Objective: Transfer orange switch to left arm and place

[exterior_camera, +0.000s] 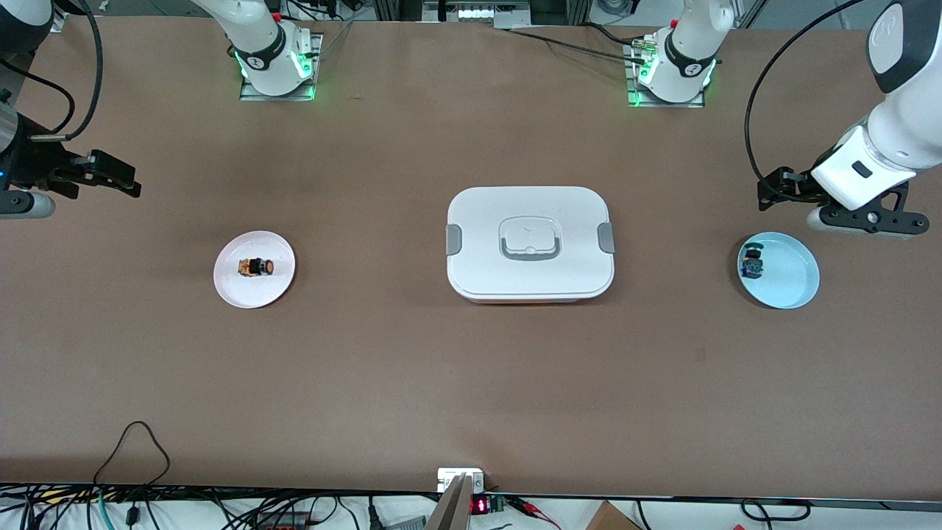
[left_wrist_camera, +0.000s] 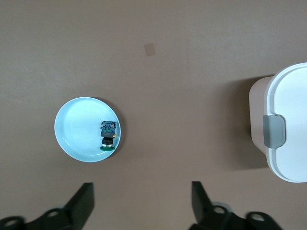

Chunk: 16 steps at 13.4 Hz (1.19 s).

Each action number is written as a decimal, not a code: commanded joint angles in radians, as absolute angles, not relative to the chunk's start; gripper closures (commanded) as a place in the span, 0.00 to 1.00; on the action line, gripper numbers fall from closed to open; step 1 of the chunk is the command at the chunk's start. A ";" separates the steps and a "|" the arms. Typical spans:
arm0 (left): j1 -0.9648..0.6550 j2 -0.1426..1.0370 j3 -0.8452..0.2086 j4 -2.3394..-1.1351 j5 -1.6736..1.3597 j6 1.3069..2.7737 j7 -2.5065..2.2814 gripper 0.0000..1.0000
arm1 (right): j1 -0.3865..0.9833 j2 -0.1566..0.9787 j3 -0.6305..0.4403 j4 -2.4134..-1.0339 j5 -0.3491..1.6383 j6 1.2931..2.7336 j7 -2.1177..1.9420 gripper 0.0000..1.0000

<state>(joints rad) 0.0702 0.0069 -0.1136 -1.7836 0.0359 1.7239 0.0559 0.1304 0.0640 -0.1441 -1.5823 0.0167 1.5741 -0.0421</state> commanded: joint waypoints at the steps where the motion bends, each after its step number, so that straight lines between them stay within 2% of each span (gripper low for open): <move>1: 0.081 0.000 -0.118 -1.789 0.015 1.727 0.071 0.63 | 0.126 0.051 -0.144 -1.575 0.018 1.534 -0.044 0.00; 2: 0.081 0.000 -0.118 -1.789 0.014 1.724 0.068 0.79 | 0.126 0.054 -0.144 -1.572 0.020 1.536 -0.043 0.00; 3: 0.081 0.008 -0.118 -1.772 0.015 1.724 0.069 0.80 | 0.126 0.054 -0.144 -1.572 0.018 1.534 -0.043 0.00; 4: 0.081 0.023 -0.118 -1.749 0.015 1.707 0.077 0.86 | 0.124 0.054 -0.144 -1.572 0.018 1.535 -0.044 0.00; 7: 0.081 0.029 -0.120 -1.733 0.015 1.678 0.069 0.87 | 0.123 0.070 -0.146 -1.572 0.025 1.549 -0.044 0.00; 8: 0.081 0.029 -0.120 -1.733 0.015 1.678 0.068 0.82 | 0.123 0.075 -0.146 -1.572 0.026 1.548 -0.044 0.00; 9: 0.080 0.029 -0.123 -1.732 0.015 1.680 0.066 0.62 | 0.123 0.078 -0.146 -1.574 0.020 1.545 -0.044 0.00; 10: 0.080 0.029 -0.127 -1.732 0.017 1.678 0.064 0.31 | 0.126 0.084 -0.146 -1.574 0.014 1.545 -0.044 0.00; 11: 0.080 0.029 -0.127 -1.732 0.017 1.678 0.061 0.14 | 0.126 0.092 -0.146 -1.574 0.011 1.548 -0.043 0.00; 12: 0.080 0.029 -0.127 -1.732 0.017 1.678 0.058 0.09 | 0.124 0.098 -0.146 -1.574 0.011 1.554 -0.040 0.00; 13: 0.081 0.029 -0.127 -1.732 0.015 1.678 0.058 0.00 | 0.124 0.106 -0.146 -1.574 0.011 1.569 -0.038 0.00; 16: 0.081 0.029 -0.127 -1.732 0.015 1.678 0.060 0.00 | 0.129 0.121 -0.144 -1.574 0.011 1.606 -0.037 0.00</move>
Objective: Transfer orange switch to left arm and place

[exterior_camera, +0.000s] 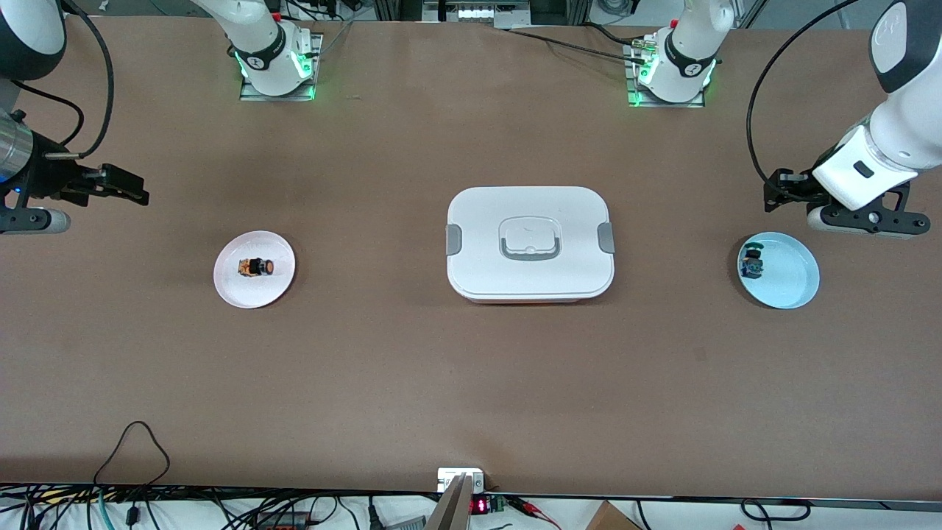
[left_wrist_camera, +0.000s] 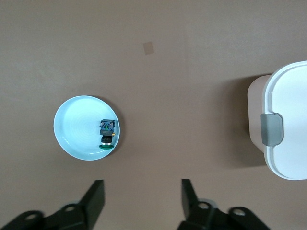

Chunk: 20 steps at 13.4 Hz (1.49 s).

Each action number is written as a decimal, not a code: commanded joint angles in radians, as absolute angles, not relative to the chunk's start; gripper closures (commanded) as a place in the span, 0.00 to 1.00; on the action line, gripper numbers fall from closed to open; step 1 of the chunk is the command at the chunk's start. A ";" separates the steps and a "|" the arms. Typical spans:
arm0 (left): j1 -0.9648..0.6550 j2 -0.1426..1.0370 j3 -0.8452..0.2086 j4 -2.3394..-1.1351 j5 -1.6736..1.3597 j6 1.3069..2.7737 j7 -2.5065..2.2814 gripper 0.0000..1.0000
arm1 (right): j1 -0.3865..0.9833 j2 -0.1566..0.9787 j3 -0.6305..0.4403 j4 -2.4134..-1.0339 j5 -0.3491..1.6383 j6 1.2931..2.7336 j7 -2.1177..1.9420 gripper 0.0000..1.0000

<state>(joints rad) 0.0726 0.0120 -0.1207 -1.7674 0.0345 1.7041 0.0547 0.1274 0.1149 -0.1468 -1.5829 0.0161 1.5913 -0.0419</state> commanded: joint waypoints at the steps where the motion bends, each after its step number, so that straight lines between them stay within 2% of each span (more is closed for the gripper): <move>1: 0.081 0.029 -0.127 -1.732 0.015 1.677 0.060 0.00 | 0.129 0.124 -0.144 -1.574 0.012 1.611 -0.037 0.00; 10: 0.080 0.029 -0.127 -1.732 0.015 1.677 0.060 0.00 | 0.138 0.178 -0.144 -1.583 0.003 1.686 -0.029 0.00; 17: 0.080 0.029 -0.127 -1.732 0.015 1.678 0.061 0.00 | 0.161 0.196 -0.143 -1.748 0.014 1.873 -0.028 0.00; 20: 0.080 0.029 -0.127 -1.732 0.015 1.677 0.061 0.00 | 0.169 0.192 -0.143 -1.761 0.017 1.881 -0.028 0.00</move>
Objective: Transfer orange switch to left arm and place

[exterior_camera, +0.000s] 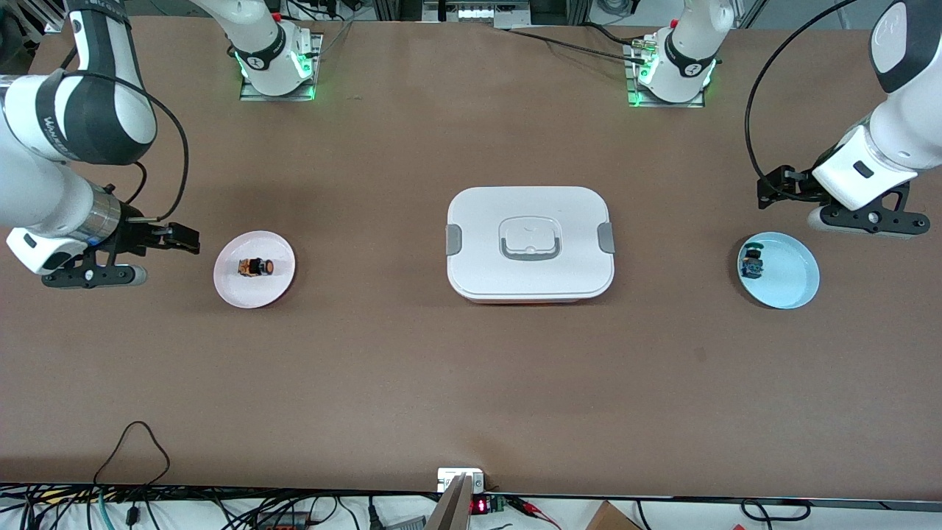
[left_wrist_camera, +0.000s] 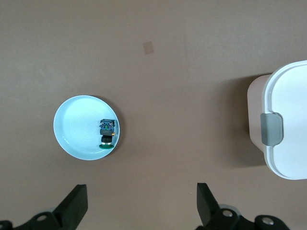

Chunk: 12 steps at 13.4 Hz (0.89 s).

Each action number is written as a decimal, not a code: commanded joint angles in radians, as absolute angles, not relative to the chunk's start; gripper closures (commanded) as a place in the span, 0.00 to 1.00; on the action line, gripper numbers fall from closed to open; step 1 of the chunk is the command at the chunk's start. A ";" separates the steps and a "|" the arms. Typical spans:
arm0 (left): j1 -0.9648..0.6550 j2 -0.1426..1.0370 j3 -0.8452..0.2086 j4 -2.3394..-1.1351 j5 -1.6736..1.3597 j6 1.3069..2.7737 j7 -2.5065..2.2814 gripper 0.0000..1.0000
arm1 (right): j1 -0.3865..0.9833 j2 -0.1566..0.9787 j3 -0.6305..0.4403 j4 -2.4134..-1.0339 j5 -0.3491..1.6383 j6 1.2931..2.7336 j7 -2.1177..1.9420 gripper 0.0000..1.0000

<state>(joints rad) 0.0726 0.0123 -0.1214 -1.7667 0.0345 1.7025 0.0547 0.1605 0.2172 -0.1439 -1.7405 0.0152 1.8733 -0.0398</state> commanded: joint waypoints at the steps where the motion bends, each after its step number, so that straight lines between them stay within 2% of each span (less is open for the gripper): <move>1: 0.078 0.029 -0.127 -1.732 0.015 1.677 0.061 0.00 | 0.188 0.180 -0.141 -1.746 0.014 1.867 -0.034 0.00; 4: 0.081 0.029 -0.127 -1.733 0.015 1.674 0.064 0.00 | 0.187 0.163 -0.149 -1.626 0.005 1.718 -0.035 0.00; 8: 0.080 0.029 -0.127 -1.732 0.015 1.667 0.061 0.00 | 0.181 0.164 -0.153 -1.594 0.005 1.690 -0.037 0.00; 9: 0.080 0.029 -0.127 -1.732 0.015 1.667 0.061 0.00 | 0.179 0.167 -0.185 -1.560 0.017 1.669 -0.043 0.00; 12: 0.080 0.029 -0.127 -1.732 0.015 1.667 0.061 0.00 | 0.181 0.167 -0.184 -1.529 0.012 1.601 -0.049 0.00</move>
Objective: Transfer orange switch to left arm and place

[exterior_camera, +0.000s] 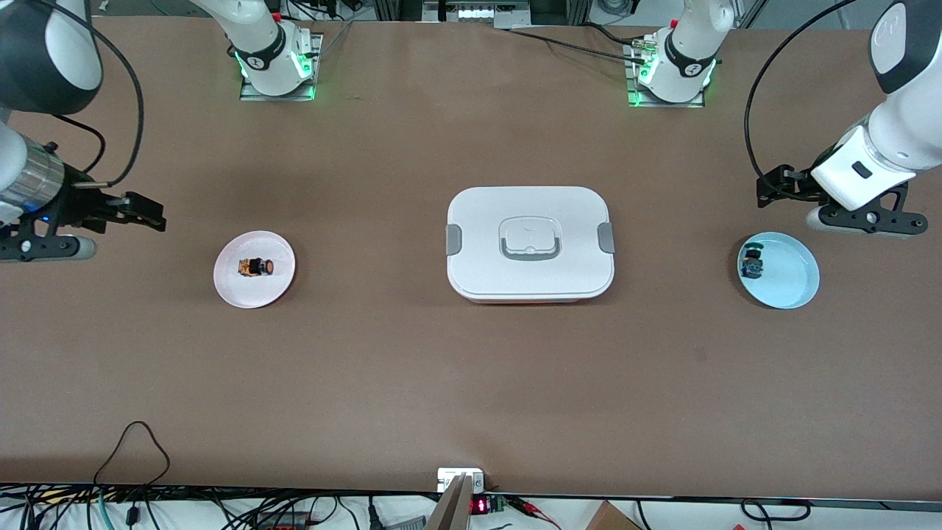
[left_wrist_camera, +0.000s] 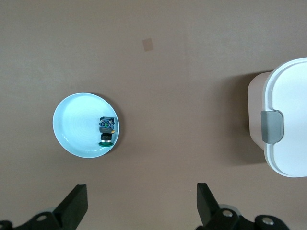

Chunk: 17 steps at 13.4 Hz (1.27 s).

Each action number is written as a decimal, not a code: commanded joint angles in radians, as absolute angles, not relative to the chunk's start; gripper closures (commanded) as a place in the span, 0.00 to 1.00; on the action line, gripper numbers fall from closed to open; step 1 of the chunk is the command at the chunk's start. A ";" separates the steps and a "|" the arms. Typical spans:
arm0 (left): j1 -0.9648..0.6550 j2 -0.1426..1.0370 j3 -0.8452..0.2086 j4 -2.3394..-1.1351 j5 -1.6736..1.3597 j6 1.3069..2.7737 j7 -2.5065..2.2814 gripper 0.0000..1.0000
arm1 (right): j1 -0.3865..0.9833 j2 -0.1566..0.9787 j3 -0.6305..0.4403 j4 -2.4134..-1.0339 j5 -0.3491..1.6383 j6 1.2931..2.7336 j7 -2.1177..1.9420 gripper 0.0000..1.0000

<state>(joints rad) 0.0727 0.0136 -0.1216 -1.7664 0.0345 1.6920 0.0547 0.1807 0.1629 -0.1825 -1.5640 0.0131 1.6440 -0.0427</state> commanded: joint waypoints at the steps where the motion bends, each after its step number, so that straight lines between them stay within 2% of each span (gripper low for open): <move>1: 0.080 0.029 -0.127 -1.733 0.015 1.667 0.061 0.00 | 0.181 0.169 -0.184 -1.529 0.012 1.601 -0.049 0.00; 17: 0.077 0.031 -0.127 -1.730 0.014 1.667 0.061 0.00 | 0.210 0.169 -0.179 -1.529 0.011 1.574 -0.046 0.00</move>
